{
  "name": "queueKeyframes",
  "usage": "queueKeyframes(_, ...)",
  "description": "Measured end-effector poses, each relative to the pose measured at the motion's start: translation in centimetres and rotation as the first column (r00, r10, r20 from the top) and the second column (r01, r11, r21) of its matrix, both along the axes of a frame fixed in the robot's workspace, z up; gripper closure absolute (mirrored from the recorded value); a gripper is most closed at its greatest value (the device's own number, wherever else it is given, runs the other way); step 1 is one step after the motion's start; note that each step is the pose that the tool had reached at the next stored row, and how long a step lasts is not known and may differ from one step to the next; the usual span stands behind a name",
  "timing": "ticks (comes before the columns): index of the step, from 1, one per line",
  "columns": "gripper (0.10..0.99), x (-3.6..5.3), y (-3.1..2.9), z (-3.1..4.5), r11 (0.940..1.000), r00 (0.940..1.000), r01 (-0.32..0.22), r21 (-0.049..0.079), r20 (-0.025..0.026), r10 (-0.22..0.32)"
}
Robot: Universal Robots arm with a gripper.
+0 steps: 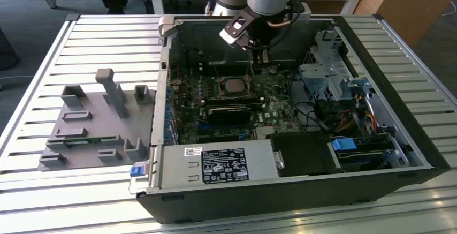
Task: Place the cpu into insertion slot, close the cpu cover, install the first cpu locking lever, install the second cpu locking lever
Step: 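Close the cpu cover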
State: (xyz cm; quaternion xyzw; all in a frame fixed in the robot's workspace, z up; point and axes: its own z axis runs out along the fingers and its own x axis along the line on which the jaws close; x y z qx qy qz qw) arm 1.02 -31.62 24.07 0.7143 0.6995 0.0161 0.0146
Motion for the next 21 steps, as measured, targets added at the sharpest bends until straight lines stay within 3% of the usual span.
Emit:
queueKeyframes(7,0.98,-0.93,0.0,-0.16,1.0,1.0,0.0,0.0,0.0001,0.0)
queueKeyframes(13,0.98,-1.4,-0.09,-0.72,1.0,1.0,0.0,0.0,-0.0001,0.0)
queueKeyframes(18,0.98,-3.14,-0.11,-0.97,1.0,1.0,0.0,0.0,0.0,0.0)
queueKeyframes(20,0.98,-3.22,-0.1,-1.08,1.0,1.0,0.0,0.0,-0.0018,0.0)
queueKeyframes(21,0.98,-3.23,-0.12,-1.21,1.0,1.0,0.0,0.0,-0.0052,0.0)
